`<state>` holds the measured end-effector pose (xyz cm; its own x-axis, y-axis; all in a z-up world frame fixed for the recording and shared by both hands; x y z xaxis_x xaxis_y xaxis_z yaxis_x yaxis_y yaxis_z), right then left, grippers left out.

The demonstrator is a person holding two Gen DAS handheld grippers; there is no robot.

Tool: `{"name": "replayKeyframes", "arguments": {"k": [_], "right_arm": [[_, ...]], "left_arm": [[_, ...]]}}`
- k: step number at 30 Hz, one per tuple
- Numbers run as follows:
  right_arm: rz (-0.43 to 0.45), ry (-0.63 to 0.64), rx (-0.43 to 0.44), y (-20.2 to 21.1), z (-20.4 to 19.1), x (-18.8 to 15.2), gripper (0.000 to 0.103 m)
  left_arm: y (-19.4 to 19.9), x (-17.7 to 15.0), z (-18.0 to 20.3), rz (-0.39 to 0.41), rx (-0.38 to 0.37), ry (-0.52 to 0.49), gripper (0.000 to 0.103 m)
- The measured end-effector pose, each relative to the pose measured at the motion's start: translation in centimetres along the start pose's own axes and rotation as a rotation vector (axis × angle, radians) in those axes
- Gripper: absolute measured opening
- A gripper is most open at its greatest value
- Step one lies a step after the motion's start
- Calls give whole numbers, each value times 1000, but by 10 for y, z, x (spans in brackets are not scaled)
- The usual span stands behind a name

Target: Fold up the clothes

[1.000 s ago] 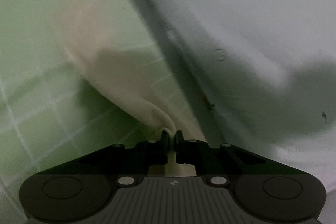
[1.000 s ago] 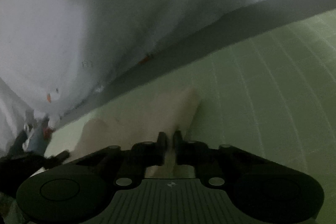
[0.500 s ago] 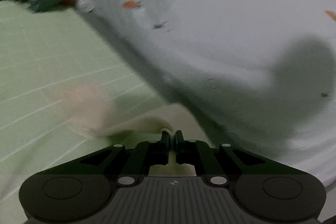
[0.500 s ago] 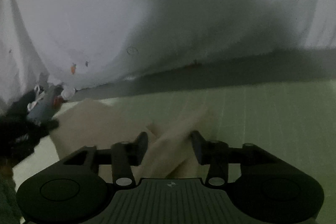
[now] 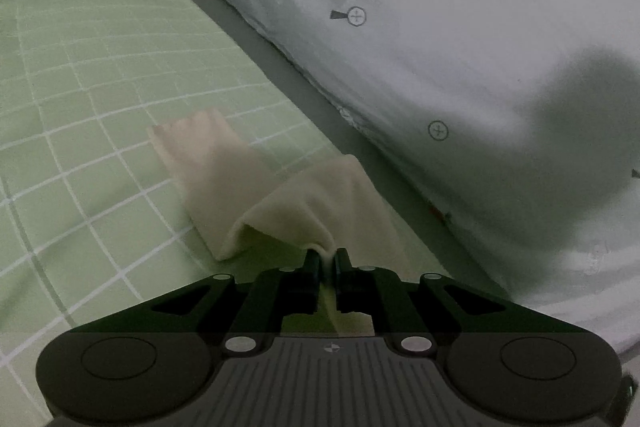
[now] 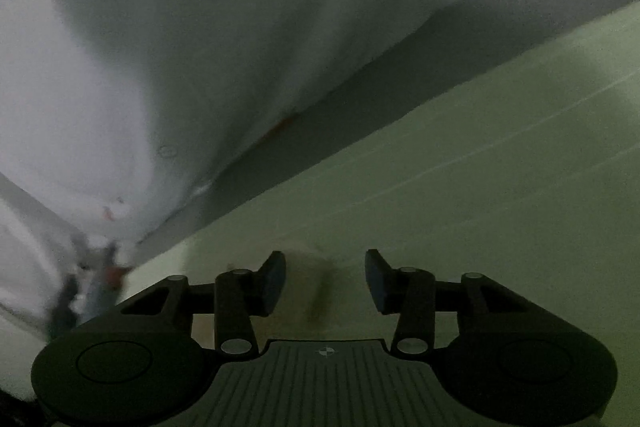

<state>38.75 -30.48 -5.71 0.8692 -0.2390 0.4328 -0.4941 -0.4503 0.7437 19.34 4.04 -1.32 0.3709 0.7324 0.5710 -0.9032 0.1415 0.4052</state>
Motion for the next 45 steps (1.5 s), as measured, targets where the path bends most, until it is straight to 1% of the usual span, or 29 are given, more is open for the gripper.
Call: {"name": "replayKeyframes", "arguments": {"k": [2,4,5,7,10,11,12,14,16,17,18,19,20,24,25,26,27,28,29,32,34,35,37,38,39,40,41,43,45], "right_arm": [[-14,61,-27,-10,-7,9,54],[-90,98,-7,-23,-18,21,52],[-117,97,2,-27,-20,23,47],[-210,85,18,-38,-23,31,43],[-272,91,-20,-43,-23,37,26],[-288,110,-38,-42,-23,39,18],[-312,158,-65,-42,-25,40,16],[-334,210,-90,-38,-29,39,16],[-327,267,-131,-33,-34,39,22],[-322,295,-151,-30,-37,39,31],[-302,315,-158,-28,-39,39,46],[-281,334,-165,-26,-42,39,52],[-269,374,-180,-27,-47,37,54],[-224,555,-245,-27,-72,24,57],[-209,613,-263,-28,-77,19,54],[-201,646,-261,-26,-79,15,34],[-193,676,-255,-23,-81,10,17],[-185,706,-250,-21,-83,5,13],[-177,674,-254,-16,-78,8,8],[-155,565,-260,-5,-65,16,7],[-124,430,-207,16,-50,27,7],[-119,400,-184,21,-47,30,6],[-85,285,-76,39,-40,39,6],[-67,270,-58,42,-40,41,4],[-15,260,-31,46,-40,43,4],[-3,244,-29,46,-40,46,3],[4,227,-31,45,-39,48,3],[-2,203,30,38,-43,47,3],[7,190,51,36,-48,43,6]], "left_arm": [[-2,1,-1,-2,-2,10,8],[-3,2,-1,-2,-5,15,8],[-3,3,0,-4,-6,15,8],[-4,3,1,-5,-9,17,8],[-3,3,4,-7,-14,16,8],[-3,3,5,-11,-8,9,8],[-4,2,6,-15,-3,1,8],[-5,1,8,-20,-3,-4,8],[-4,1,8,-19,-10,6,8],[-3,1,9,-16,-15,13,8],[-2,2,9,-14,-18,17,8],[-1,2,9,-12,-17,15,8],[0,3,9,-11,-12,8,8],[0,1,8,-26,8,-8,8],[-1,1,7,-28,9,-10,8],[-3,0,7,-31,15,-14,8],[-4,0,6,-32,21,-14,8],[-4,-1,6,-31,26,-11,8],[-5,-1,6,-31,28,-9,8],[-5,1,11,-21,-4,0,8],[-3,3,17,-11,-21,-21,9],[-1,4,24,-1,-28,-53,9],[2,6,34,18,-28,-118,8],[4,7,39,29,-22,-151,8],[6,8,45,42,-14,-188,8],[7,10,48,50,-11,-208,8],[7,11,48,52,-17,-213,8],[7,12,46,46,-18,-212,8],[3,10,36,24,28,-227,9]]}}
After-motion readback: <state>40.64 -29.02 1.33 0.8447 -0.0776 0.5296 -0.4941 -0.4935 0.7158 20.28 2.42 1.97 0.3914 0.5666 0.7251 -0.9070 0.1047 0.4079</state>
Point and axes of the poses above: each gripper's, at about its wrist camera, not at the fingertips, and y roughly against the way its jaws point, z to its right, x to its top, the point moved 5 cm from there along -y, roughly the way its jaws point, and after that the axes turned 12 degrees about -x, right-handed, at the moved point
